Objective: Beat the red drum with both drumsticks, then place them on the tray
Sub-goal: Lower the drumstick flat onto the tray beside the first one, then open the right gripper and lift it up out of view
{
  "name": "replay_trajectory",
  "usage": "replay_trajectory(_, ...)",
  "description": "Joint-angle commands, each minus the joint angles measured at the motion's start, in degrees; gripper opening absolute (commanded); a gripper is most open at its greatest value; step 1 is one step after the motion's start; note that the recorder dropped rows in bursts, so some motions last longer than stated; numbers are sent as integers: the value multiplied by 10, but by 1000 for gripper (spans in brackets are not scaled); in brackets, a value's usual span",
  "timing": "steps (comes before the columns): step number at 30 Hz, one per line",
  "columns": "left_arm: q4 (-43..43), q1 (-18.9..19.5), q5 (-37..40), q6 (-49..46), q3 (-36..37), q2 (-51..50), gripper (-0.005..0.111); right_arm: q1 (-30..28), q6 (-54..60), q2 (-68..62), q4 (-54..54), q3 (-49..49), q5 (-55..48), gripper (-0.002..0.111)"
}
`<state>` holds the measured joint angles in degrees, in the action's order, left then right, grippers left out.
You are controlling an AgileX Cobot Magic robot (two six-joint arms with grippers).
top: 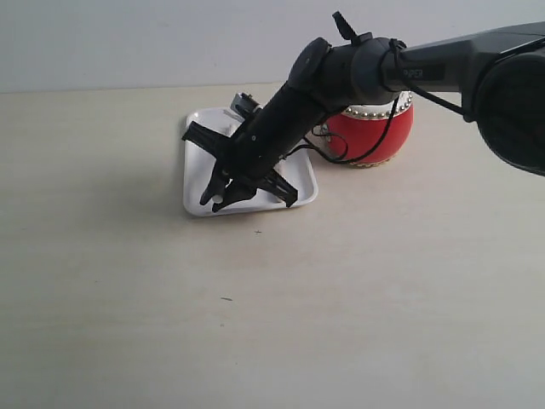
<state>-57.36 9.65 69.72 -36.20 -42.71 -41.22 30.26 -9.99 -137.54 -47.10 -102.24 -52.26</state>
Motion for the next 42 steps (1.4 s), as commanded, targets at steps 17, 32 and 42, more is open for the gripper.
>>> replay_trajectory(17,-17,-4,2,7,2,15,0,-3,24,27,38,1,76,56)
replay_trajectory(32,29,-4,2,-11,2,21,0,-3,62,163,248,1,20,42)
replay_trajectory(42,58,-11,-10,-10,2,21,0,-3,148,310,305,9,-64,0)
